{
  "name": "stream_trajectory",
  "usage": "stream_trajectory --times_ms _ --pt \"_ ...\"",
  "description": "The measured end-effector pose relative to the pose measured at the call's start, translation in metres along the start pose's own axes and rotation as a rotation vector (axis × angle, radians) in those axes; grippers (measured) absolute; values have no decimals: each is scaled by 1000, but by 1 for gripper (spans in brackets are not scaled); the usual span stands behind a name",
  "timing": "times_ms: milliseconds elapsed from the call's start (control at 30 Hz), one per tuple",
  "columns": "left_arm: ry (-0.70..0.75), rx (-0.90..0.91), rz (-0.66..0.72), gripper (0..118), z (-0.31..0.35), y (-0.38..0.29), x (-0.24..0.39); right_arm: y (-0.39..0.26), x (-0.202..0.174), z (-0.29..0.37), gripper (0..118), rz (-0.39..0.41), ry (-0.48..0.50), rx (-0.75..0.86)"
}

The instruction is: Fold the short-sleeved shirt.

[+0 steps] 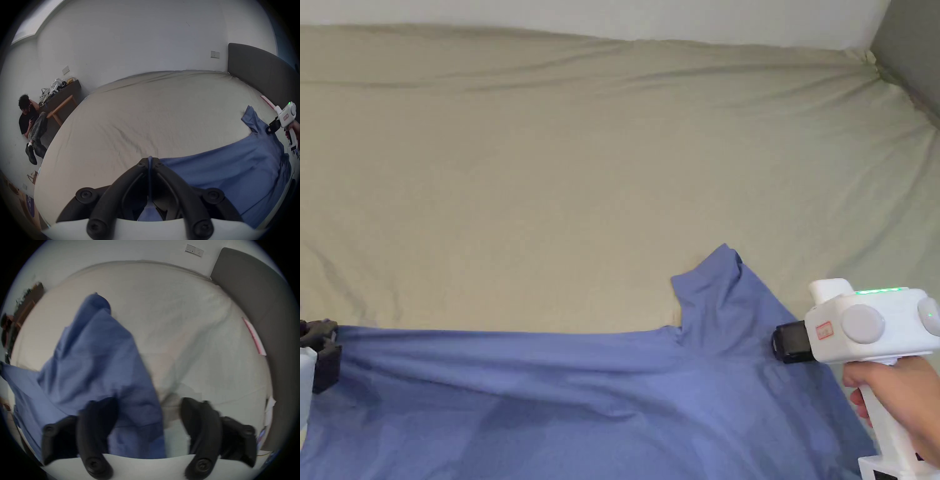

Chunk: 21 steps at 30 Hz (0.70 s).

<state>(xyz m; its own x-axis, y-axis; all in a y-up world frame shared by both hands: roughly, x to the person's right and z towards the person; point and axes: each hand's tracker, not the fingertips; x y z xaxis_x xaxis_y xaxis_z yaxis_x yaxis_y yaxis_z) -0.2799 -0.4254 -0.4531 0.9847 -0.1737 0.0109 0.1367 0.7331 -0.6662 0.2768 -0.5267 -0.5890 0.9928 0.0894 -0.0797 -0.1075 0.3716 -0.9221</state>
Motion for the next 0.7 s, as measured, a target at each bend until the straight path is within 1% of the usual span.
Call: stream_trajectory --times_ms 33,67,100,167,200,233,367,467,533,633,700 --pt "5 -10 2 0 -3 -4 -1 1 0 8 48 -26 49 32" --pt "10 -20 8 0 -4 -7 -2 1 -4 17 16 -22 78 50" --pt "8 -26 12 0 -4 -9 -3 1 -9 23 5 20 77 64" --pt "11 -37 23 0 -4 -13 -5 3 -20 35 5 121 -10 91" --pt "13 -37 26 0 -1 -14 -5 3 -24 41 5 158 -8 95" --pt "13 -35 34 0 3 -13 -6 3 -26 50 5 173 4 116" --pt "7 -22 44 0 27 -12 -11 0 -16 102 5 131 72 184" --pt "8 -16 26 0 51 -12 -16 -14 -15 148 5 160 83 199" --pt "8 -18 16 0 68 -14 -21 -27 -12 175 5 196 89 198" --pt "0 -22 8 0 92 -26 -24 -53 -7 208 5 231 88 187" --pt "-12 -36 1 0 106 -38 -23 -71 -3 224 5 238 76 184"
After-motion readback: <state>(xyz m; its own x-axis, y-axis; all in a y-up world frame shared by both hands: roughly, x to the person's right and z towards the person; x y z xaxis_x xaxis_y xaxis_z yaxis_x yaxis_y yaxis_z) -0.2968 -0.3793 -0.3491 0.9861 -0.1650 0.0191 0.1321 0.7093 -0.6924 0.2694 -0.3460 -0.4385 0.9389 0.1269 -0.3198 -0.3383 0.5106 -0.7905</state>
